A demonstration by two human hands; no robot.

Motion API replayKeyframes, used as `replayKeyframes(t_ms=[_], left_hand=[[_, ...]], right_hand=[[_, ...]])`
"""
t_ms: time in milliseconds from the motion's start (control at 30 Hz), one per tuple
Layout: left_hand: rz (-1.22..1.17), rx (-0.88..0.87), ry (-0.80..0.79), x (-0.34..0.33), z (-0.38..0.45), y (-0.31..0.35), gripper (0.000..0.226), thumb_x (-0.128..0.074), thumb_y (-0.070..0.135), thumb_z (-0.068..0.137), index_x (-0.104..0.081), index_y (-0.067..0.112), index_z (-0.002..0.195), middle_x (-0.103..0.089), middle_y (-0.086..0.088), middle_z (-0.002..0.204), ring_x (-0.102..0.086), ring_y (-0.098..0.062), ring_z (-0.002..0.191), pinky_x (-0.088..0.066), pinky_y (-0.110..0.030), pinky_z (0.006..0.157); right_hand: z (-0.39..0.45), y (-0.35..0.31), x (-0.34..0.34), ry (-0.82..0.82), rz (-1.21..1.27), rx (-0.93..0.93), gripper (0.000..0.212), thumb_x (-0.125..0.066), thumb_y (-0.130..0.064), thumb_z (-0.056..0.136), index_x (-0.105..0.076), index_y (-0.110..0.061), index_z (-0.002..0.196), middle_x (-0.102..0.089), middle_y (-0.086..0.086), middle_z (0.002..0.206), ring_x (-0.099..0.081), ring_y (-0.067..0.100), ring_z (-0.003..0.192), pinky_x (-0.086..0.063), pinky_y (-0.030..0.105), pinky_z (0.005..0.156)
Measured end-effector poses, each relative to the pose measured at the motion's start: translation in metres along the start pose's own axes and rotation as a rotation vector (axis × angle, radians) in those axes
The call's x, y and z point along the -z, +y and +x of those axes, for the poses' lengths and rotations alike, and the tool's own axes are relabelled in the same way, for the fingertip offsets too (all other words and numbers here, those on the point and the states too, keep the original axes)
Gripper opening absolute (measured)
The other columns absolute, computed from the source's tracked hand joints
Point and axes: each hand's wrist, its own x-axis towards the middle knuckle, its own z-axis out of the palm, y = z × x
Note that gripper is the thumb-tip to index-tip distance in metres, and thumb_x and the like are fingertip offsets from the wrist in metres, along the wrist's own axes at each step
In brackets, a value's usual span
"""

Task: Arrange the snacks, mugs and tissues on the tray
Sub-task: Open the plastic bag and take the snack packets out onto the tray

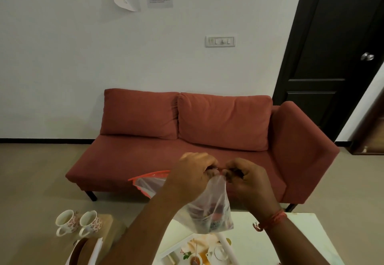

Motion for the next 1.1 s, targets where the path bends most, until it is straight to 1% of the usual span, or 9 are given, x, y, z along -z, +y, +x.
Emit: replayKeyframes(t_ms=[133,367,500,600,700,767,900,1033,1100], left_hand=[[0.049,0.023,0.016,0.01,-0.006,-0.01,0.011,-0.06,0.036,0.087,-0.066,0.027,0.086,-0.064,0.014,0.081,-0.05,-0.004,0.074,-0.035,-0.027,0.076],[0.115,0.247,0.06,0.044,-0.044,-0.063,0.005,-0.065,0.017,0.089,-0.069,0.02,0.088,-0.065,0.011,0.085,-0.058,-0.01,0.079,-0.051,-0.038,0.073],[-0.017,0.368,0.009,0.04,-0.052,-0.065,0.014,-0.065,0.014,0.091,-0.064,0.027,0.086,-0.065,0.013,0.086,-0.06,-0.005,0.08,-0.052,-0.026,0.072],[-0.235,0.443,-0.078,0.039,-0.051,-0.061,0.012,-0.057,0.03,0.097,-0.061,0.033,0.087,-0.066,0.018,0.083,-0.061,0.0,0.08,-0.049,-0.014,0.067],[-0.365,0.442,-0.137,0.04,-0.045,-0.054,0.021,-0.046,0.035,0.101,-0.065,0.034,0.091,-0.066,0.021,0.088,-0.06,0.002,0.082,-0.048,-0.011,0.069],[-0.404,0.416,-0.158,0.037,-0.038,-0.045,0.02,-0.049,0.036,0.1,-0.066,0.032,0.092,-0.067,0.017,0.086,-0.06,0.002,0.079,-0.048,-0.013,0.069],[-0.447,0.341,-0.183,0.025,-0.023,-0.023,0.023,-0.059,0.044,0.093,-0.067,0.023,0.09,-0.068,-0.002,0.085,-0.057,-0.006,0.075,-0.05,-0.031,0.072],[-0.402,0.247,-0.213,0.017,-0.012,-0.008,0.011,-0.062,0.031,0.093,-0.067,0.025,0.086,-0.065,0.01,0.082,-0.057,0.004,0.074,-0.045,-0.014,0.068],[-0.425,0.256,-0.262,0.016,-0.009,-0.003,0.007,-0.066,0.033,0.089,-0.069,0.027,0.089,-0.068,0.014,0.086,-0.061,0.004,0.077,-0.048,-0.012,0.07]], right_hand=[[0.002,-0.003,0.011,0.033,-0.01,-0.024,0.018,-0.073,-0.001,0.078,-0.067,-0.017,0.071,-0.066,-0.007,0.065,-0.061,0.01,0.058,-0.052,0.037,0.053],[0.008,0.015,0.062,0.124,0.054,-0.132,0.026,-0.068,0.008,0.08,-0.068,-0.018,0.075,-0.069,-0.002,0.071,-0.065,0.019,0.065,-0.059,0.043,0.065],[0.01,0.014,0.066,0.139,0.043,-0.1,0.03,-0.068,0.009,0.082,-0.069,-0.021,0.078,-0.07,-0.004,0.074,-0.067,0.017,0.068,-0.06,0.035,0.066],[0.013,0.013,0.067,0.164,0.114,-0.115,0.03,-0.066,0.011,0.083,-0.069,-0.019,0.08,-0.07,-0.001,0.077,-0.067,0.017,0.072,-0.059,0.027,0.07],[0.016,0.012,0.07,0.159,0.145,-0.114,0.028,-0.066,0.013,0.082,-0.07,-0.015,0.08,-0.07,0.0,0.077,-0.066,0.014,0.072,-0.057,0.021,0.071],[0.018,0.008,0.068,0.148,0.137,-0.104,0.026,-0.066,0.013,0.082,-0.07,-0.014,0.081,-0.07,-0.001,0.077,-0.066,0.014,0.073,-0.057,0.022,0.071],[0.02,0.001,0.062,0.132,0.148,-0.107,0.027,-0.066,0.011,0.084,-0.07,-0.015,0.081,-0.07,0.0,0.078,-0.065,0.013,0.072,-0.057,0.02,0.07],[0.02,-0.007,0.058,0.113,0.18,-0.106,0.025,-0.065,0.011,0.085,-0.07,-0.013,0.081,-0.069,0.001,0.077,-0.064,0.011,0.071,-0.055,0.016,0.068],[0.02,-0.011,0.056,0.106,0.179,-0.093,0.024,-0.065,0.011,0.085,-0.07,-0.012,0.081,-0.069,0.001,0.077,-0.064,0.012,0.071,-0.055,0.016,0.068]])
